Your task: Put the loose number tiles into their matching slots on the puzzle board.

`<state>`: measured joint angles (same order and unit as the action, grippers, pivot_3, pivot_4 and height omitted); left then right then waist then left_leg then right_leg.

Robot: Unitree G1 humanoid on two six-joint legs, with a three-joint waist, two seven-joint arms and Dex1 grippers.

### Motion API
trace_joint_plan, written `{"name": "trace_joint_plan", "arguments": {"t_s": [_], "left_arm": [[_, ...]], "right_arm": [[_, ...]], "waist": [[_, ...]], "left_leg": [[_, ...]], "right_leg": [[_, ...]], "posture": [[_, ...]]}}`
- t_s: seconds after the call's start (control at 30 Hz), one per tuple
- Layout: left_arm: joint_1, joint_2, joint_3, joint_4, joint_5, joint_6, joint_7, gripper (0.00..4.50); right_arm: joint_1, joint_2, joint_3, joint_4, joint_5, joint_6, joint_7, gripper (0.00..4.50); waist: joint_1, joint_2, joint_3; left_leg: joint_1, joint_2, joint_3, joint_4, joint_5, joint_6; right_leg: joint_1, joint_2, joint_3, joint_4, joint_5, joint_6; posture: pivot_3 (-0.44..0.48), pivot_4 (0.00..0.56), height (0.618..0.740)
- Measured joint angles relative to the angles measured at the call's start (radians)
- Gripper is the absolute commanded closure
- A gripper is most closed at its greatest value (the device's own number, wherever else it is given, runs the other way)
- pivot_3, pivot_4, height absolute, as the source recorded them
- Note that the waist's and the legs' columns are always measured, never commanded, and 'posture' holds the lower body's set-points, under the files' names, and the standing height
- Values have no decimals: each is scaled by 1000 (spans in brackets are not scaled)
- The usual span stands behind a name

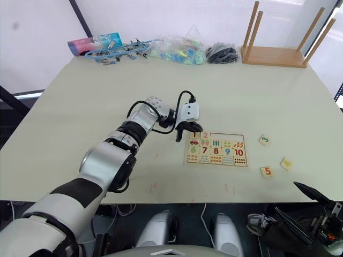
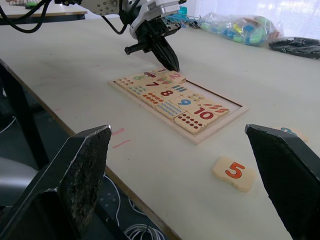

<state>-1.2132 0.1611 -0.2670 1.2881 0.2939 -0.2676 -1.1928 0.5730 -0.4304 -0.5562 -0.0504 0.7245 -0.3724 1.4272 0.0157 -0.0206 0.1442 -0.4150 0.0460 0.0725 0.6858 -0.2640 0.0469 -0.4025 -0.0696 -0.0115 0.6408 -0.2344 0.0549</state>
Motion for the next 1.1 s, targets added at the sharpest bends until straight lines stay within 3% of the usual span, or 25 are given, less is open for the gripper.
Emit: {"name": "trace_joint_plan", "arguments": {"t_s": [0.77, 1.0, 1.1], "left_arm": [[0, -4, -5, 0, -1, 0, 20, 4414], [0, 28, 102, -3, -110, 0, -56, 4414], [21, 56, 183, -50, -222, 27, -172, 4414]], "right_arm": [[0, 0, 0, 10, 0, -1, 6, 0], [-1, 0, 0, 22, 1, -1, 5, 0], [-18, 0, 0, 27, -1, -1, -7, 0]], "waist": [[0, 0, 0], [-1, 0, 0], [-3, 0, 0]], "left_leg": [[0, 0, 0, 0, 0, 0], [0, 0, 0, 0, 0, 0], [0, 1, 0, 0, 0, 0]], "right_leg": [[0, 0, 0, 0, 0, 0], [0, 0, 0, 0, 0, 0], [0, 0, 0, 0, 0, 0]], "posture": [[0, 150, 738], [0, 150, 738], [0, 150, 738]]}}
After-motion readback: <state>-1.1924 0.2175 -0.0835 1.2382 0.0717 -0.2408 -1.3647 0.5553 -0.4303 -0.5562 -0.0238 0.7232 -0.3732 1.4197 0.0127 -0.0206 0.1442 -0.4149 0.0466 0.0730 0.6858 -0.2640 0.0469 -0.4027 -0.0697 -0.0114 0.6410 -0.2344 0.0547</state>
